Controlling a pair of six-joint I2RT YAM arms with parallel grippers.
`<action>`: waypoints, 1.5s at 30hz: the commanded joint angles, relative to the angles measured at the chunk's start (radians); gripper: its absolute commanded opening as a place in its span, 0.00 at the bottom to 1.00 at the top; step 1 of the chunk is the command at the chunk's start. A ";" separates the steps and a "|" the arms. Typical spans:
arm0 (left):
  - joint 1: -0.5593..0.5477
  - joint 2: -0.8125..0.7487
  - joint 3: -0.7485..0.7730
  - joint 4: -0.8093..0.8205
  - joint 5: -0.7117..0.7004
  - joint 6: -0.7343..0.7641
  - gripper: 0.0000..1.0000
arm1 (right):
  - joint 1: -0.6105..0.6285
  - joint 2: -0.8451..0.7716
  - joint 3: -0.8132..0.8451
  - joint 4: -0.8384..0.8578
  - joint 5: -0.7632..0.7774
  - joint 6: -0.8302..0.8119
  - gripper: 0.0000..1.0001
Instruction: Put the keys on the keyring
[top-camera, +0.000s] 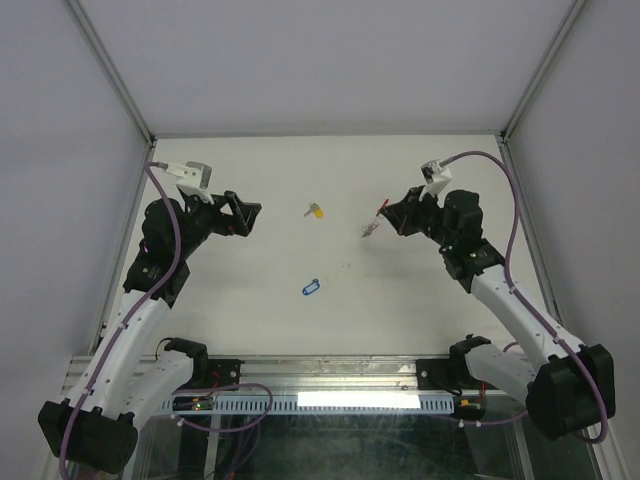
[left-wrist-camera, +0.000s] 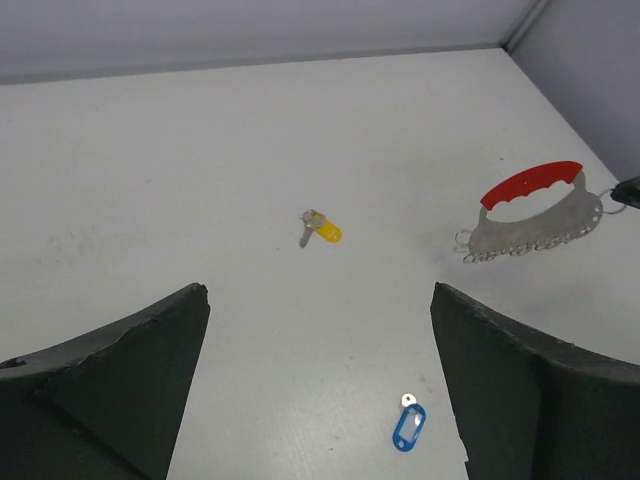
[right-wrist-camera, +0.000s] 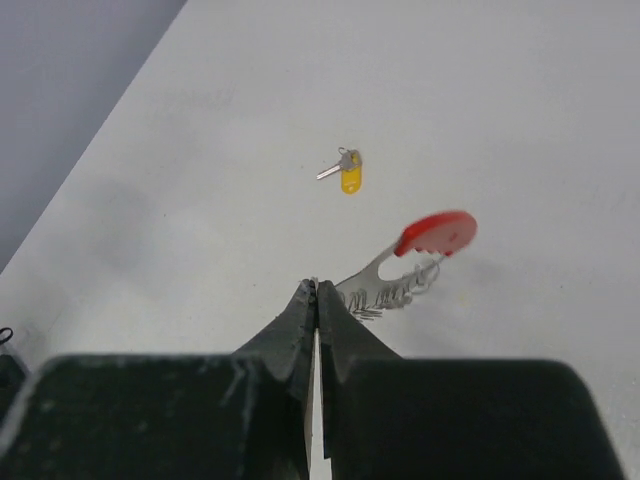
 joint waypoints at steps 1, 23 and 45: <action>-0.007 -0.035 -0.027 0.176 0.261 0.061 0.89 | 0.017 -0.121 -0.058 0.216 -0.079 -0.110 0.00; -0.246 -0.036 -0.056 0.479 0.367 -0.076 0.78 | 0.045 -0.266 -0.111 0.408 -0.602 -0.179 0.00; -0.246 0.027 0.057 0.121 0.207 -0.058 0.99 | 0.048 -0.227 0.075 -0.088 -0.375 -0.218 0.00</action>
